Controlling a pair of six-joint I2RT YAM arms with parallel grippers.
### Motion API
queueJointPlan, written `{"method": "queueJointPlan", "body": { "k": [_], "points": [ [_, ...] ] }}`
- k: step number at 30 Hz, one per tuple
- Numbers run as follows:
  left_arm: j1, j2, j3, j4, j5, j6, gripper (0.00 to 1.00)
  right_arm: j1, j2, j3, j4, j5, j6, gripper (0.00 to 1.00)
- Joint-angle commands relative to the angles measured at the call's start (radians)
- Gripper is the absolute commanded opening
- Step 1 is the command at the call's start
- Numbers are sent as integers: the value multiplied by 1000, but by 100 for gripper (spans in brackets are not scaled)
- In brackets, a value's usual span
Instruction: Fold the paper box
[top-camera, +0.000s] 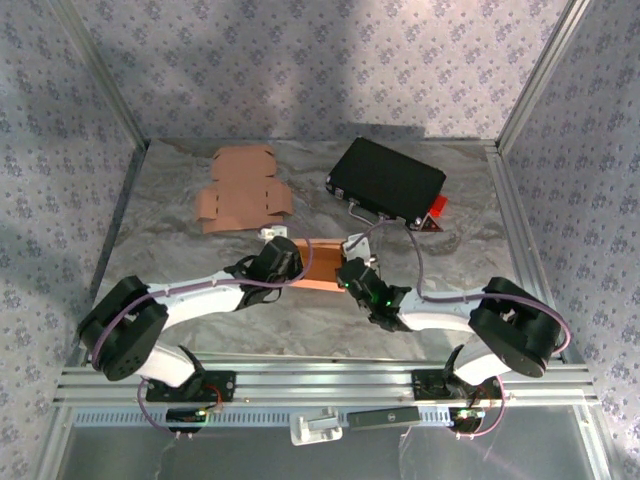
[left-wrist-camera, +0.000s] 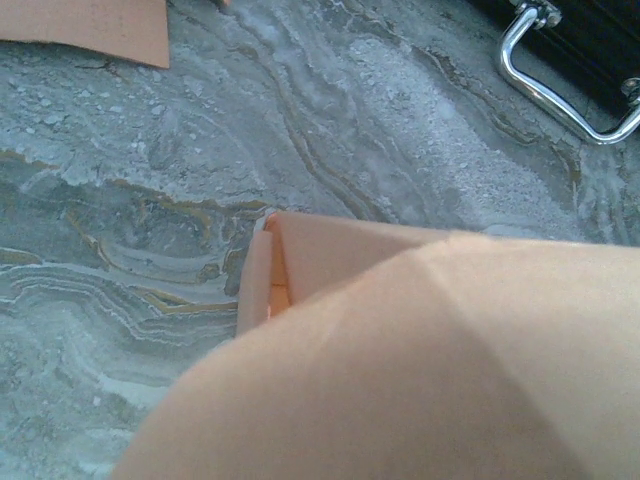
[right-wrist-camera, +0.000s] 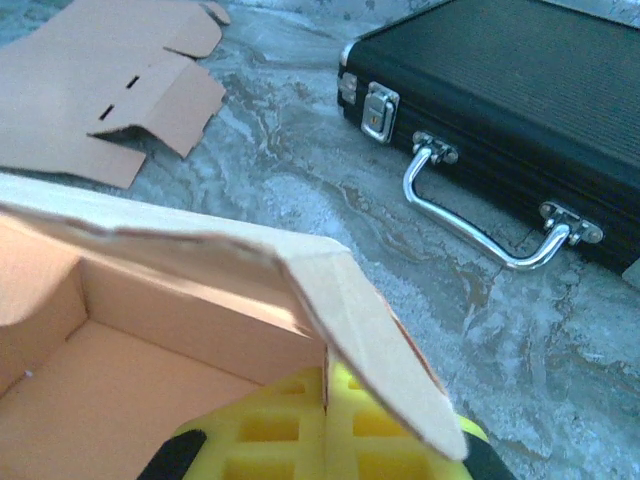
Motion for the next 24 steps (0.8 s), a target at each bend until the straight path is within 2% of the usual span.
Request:
{"method": "queueJointPlan", "body": {
  "k": [1, 5, 8, 12, 16, 18, 21, 24],
  "points": [
    [-24, -19, -18, -21, -14, -22, 9, 40, -19, 44, -127, 18, 20, 9],
    [-41, -19, -19, -42, -53, -19, 7, 51, -75, 86, -276, 7, 99, 23],
    [-48, -19, -22, -52, -69, -19, 7, 62, -125, 128, -398, -19, 158, 41],
    [-50, -18, -22, -53, -77, -16, 6, 76, -179, 201, -559, -95, 206, 59],
    [-51, -13, -15, -57, -76, -7, 5, 122, -244, 262, -709, -118, 265, 72],
    [-49, -11, -13, -56, -75, -6, 5, 135, -284, 287, -773, -125, 301, 78],
    [-51, -8, -12, -51, -72, -2, 5, 139, -348, 345, -879, -131, 359, 79],
    [-51, -5, -5, -59, -71, 0, 5, 128, -415, 409, -980, -66, 386, 81]
  ]
}}
